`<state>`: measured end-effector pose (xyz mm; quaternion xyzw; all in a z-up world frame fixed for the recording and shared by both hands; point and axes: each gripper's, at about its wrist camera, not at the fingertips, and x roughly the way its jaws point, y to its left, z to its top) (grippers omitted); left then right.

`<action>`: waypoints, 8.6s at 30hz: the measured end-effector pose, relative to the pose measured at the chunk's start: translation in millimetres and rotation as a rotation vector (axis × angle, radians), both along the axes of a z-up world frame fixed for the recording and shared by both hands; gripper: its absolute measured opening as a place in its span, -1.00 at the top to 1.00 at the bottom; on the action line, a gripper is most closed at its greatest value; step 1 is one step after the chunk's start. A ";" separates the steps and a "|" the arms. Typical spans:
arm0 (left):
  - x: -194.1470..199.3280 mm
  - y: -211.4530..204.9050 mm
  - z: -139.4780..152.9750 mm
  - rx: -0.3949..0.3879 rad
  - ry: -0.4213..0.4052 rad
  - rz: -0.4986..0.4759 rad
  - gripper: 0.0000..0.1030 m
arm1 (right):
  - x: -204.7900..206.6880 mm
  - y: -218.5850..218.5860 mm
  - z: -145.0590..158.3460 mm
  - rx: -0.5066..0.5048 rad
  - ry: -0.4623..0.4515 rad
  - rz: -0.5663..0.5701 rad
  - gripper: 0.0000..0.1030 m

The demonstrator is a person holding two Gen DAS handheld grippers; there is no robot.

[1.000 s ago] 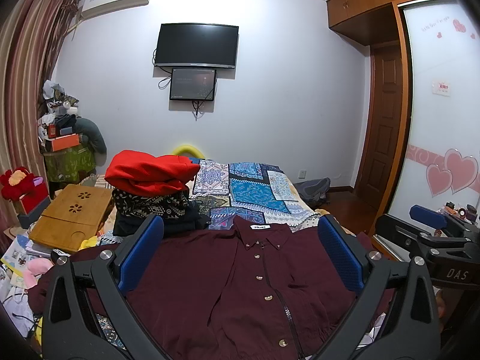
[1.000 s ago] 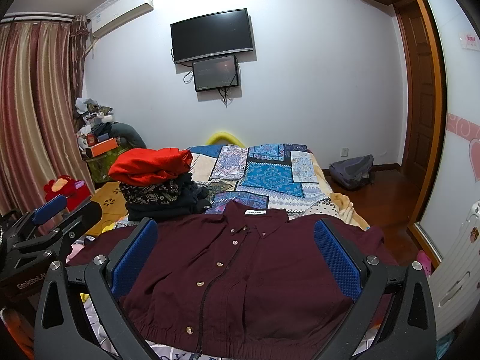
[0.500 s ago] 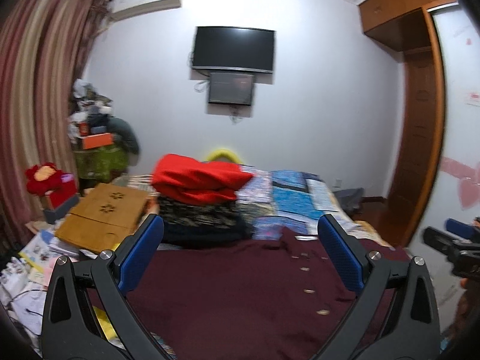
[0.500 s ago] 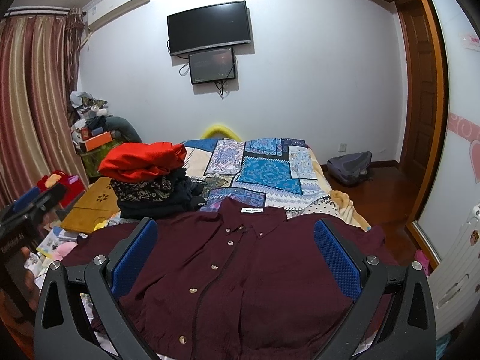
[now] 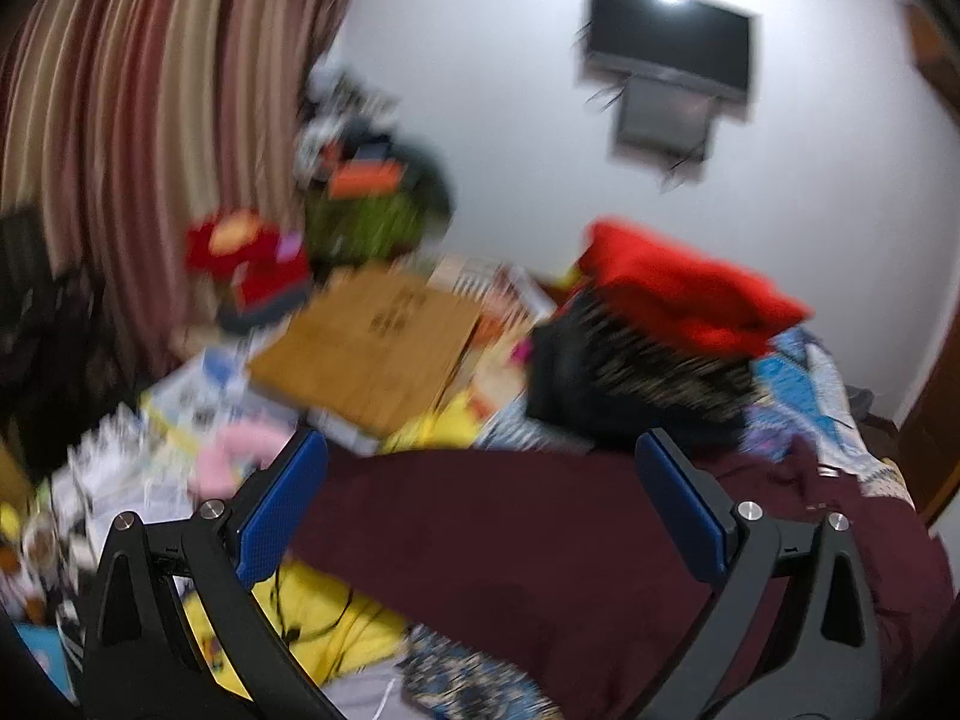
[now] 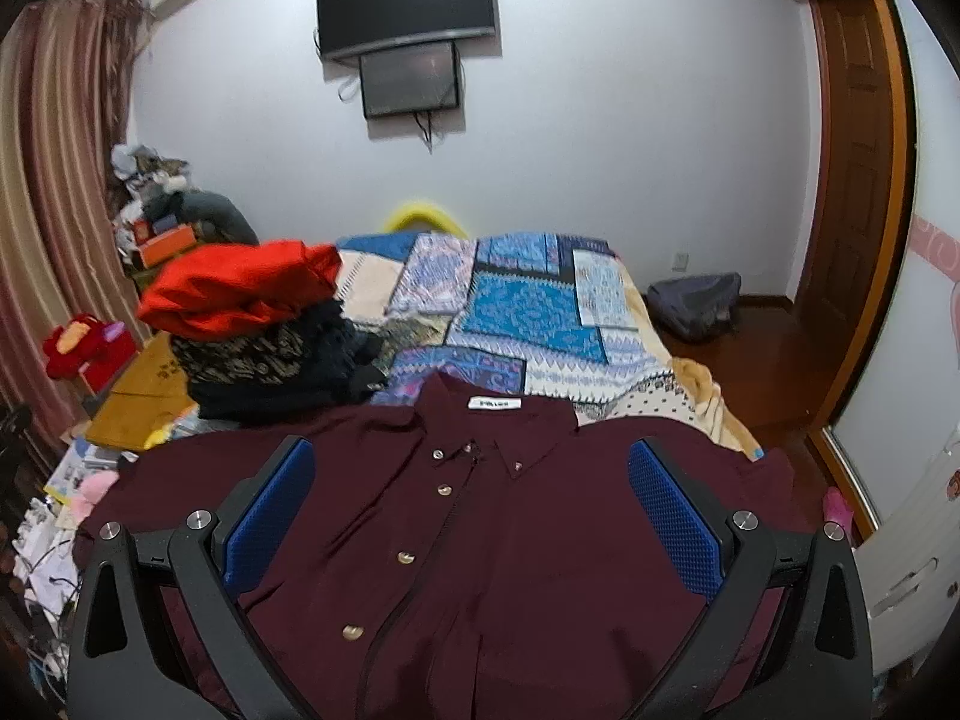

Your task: Fold large clothes

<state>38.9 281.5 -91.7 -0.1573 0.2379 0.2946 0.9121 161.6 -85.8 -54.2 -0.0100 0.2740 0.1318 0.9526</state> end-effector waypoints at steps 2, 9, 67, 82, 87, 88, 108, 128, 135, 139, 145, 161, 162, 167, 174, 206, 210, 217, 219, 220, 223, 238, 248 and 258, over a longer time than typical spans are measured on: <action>-2.2 36.8 -24.2 -0.113 0.030 0.032 -1.00 | 10.4 2.3 -5.7 -0.010 0.027 -0.006 -1.00; -16.8 117.2 -116.5 -0.469 0.075 0.140 -1.00 | 39.1 14.1 -26.9 -0.018 0.144 0.000 -1.00; 208.7 -291.1 -71.2 -0.105 0.344 -0.933 0.87 | 51.3 -56.0 -40.5 -0.098 0.160 -0.002 -1.00; 172.9 -270.1 -38.3 -0.003 0.299 -0.913 -0.38 | 39.6 -38.9 -32.9 -0.128 0.133 0.068 -1.00; 154.3 -217.9 5.3 0.061 0.172 -0.772 -0.67 | 39.4 -7.9 -23.1 -0.153 0.099 0.153 -1.00; 151.4 -208.3 10.6 0.072 0.160 -0.748 -0.68 | 39.5 -1.7 -22.4 -0.158 0.095 0.165 -1.00; 88.8 -29.6 -28.2 0.023 0.239 -0.364 -0.77 | 33.0 207.6 -88.3 -0.521 0.228 0.707 -1.00; 87.4 -26.0 -47.1 0.008 0.266 -0.368 -0.77 | 53.2 210.0 -146.5 -0.584 0.393 0.671 0.62; 92.5 -45.5 -35.4 0.049 0.254 -0.396 -0.77 | 56.7 164.5 -94.8 -0.367 0.322 0.599 0.85; 100.3 -61.1 -31.2 0.062 0.251 -0.425 -0.77 | 64.3 140.8 -62.5 -0.239 0.267 0.518 0.86; 122.2 -92.4 -33.0 0.061 0.272 -0.498 -0.77 | 75.0 63.0 -14.3 -0.059 0.184 0.363 0.86; 182.0 -194.2 -103.2 -0.009 0.474 -0.733 -0.77 | 89.8 -108.1 -84.7 0.212 0.407 -0.032 0.84; 183.0 -198.2 -109.4 -0.010 0.493 -0.743 -0.77 | 91.5 -114.8 -100.8 0.218 0.458 -0.050 0.83; 185.3 -204.7 -119.0 -0.007 0.529 -0.746 -0.77 | 82.0 -123.9 -120.6 0.236 0.504 -0.050 0.76; 190.1 -207.4 -98.9 0.001 0.508 -0.737 -0.77 | 68.2 -140.8 -101.0 0.188 0.468 -0.064 0.01; 226.6 -305.2 -49.0 0.048 0.375 -0.865 -0.77 | 30.7 -382.7 -206.0 0.747 0.528 -0.594 -0.23; 227.3 -300.3 -53.7 0.038 0.386 -0.849 -0.77 | 45.0 -390.0 -215.1 0.748 0.529 -0.639 0.19; 220.8 -287.4 -53.2 0.037 0.373 -0.825 -0.77 | 52.3 -384.1 -186.5 0.709 0.443 -0.668 0.88; 218.2 -283.3 -50.8 0.048 0.365 -0.818 -0.77 | 50.6 -376.6 -159.1 0.711 0.369 -0.630 0.91; 217.1 -281.6 -49.9 0.052 0.361 -0.816 -0.77 | 50.7 -370.3 -140.0 0.698 0.328 -0.601 0.91; 213.7 -275.8 -46.0 0.051 0.347 -0.812 -0.77 | 52.2 -340.0 -79.9 0.628 0.194 -0.476 0.92; 189.4 -255.3 -32.5 0.057 0.282 -0.815 -0.77 | 65.5 -151.1 -34.3 0.308 0.182 -0.032 0.93; 199.7 -250.5 -42.8 0.016 0.306 -0.790 -0.77 | 30.6 -280.5 -57.9 0.425 0.240 -0.410 -0.24; 206.5 -281.5 -45.3 0.047 0.332 -0.839 -0.77 | 1.0 -367.8 -173.3 0.727 0.516 -0.637 -0.24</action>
